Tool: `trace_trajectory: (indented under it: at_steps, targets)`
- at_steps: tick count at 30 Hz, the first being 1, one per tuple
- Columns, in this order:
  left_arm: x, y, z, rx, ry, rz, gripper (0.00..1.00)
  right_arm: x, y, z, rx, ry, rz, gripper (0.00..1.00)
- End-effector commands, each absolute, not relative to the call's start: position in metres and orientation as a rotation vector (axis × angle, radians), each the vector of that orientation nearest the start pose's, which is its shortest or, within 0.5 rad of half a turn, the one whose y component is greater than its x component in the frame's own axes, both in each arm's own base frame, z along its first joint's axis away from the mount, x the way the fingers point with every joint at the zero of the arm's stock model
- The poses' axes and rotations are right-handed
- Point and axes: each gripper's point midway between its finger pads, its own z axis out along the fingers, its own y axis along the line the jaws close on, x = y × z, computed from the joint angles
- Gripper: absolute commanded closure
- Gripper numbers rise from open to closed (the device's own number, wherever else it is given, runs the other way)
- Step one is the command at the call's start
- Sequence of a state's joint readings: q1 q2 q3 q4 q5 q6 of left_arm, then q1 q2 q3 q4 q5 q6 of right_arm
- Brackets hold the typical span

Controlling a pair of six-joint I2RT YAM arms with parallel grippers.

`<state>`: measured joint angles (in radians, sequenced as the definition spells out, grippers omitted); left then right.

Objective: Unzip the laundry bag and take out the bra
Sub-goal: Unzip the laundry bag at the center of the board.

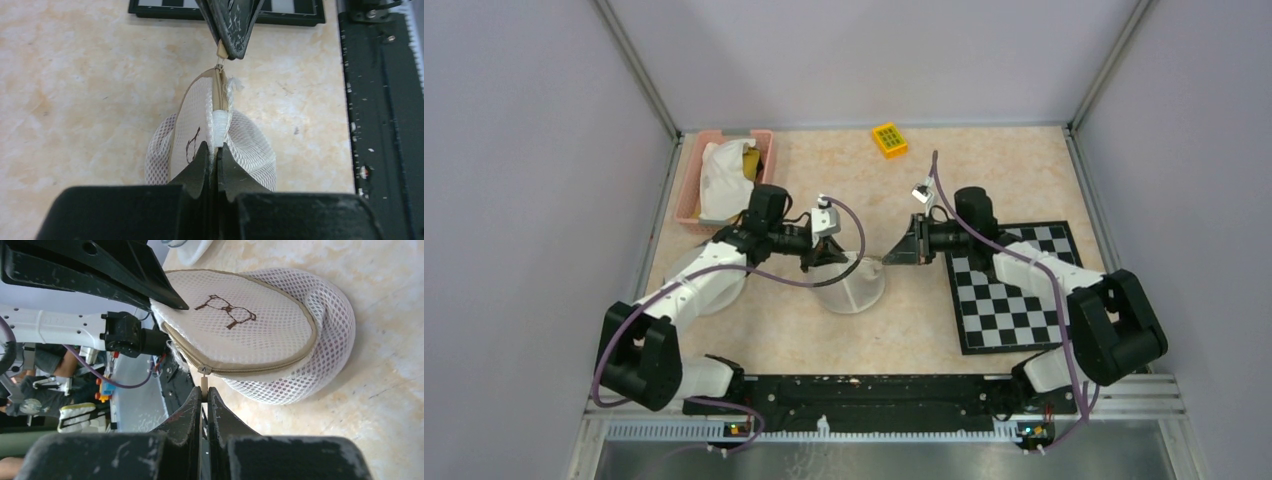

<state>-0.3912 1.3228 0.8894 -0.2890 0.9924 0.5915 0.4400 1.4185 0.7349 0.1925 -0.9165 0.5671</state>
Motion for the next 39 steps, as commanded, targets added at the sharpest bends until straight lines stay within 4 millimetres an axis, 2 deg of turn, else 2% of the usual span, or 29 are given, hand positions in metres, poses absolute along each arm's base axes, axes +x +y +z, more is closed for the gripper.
trace_trajectory:
  at_steps: [1,5,7,12,16,21,24,29,34,39]
  targets:
    - [0.289,-0.24,0.182,1.406,1.472,-0.759,0.98,0.274,0.286,0.204,-0.575,1.984,1.465,1.0]
    - [0.32,-0.253,0.203,1.436,1.396,-0.715,0.96,0.291,0.288,0.219,-0.581,1.953,1.443,1.0]
    - [0.328,-0.255,0.198,1.491,1.377,-0.693,0.95,0.291,0.288,0.211,-0.579,1.976,1.441,1.0]
    - [0.331,-0.246,0.169,1.622,1.39,-0.62,0.93,0.271,0.287,0.176,-0.56,2.053,1.501,1.0]
    - [0.322,-0.243,0.168,1.596,1.439,-0.653,0.69,0.259,0.293,0.164,-0.588,2.067,1.523,1.0]
    - [0.306,-0.238,0.192,1.513,1.454,-0.662,0.44,0.248,0.303,0.161,-0.621,2.063,1.54,1.0]
    - [0.287,-0.236,0.204,1.522,1.42,-0.658,0.31,0.245,0.307,0.161,-0.626,2.062,1.551,1.0]
    - [0.271,-0.232,0.22,1.54,1.349,-0.625,0.28,0.24,0.316,0.161,-0.653,2.062,1.562,1.0]
    - [0.264,-0.246,0.219,1.565,1.326,-0.682,0.36,0.239,0.322,0.164,-0.668,2.051,1.567,1.0]
    - [0.277,-0.262,0.216,1.511,1.359,-0.726,0.4,0.239,0.324,0.166,-0.67,2.048,1.561,1.0]
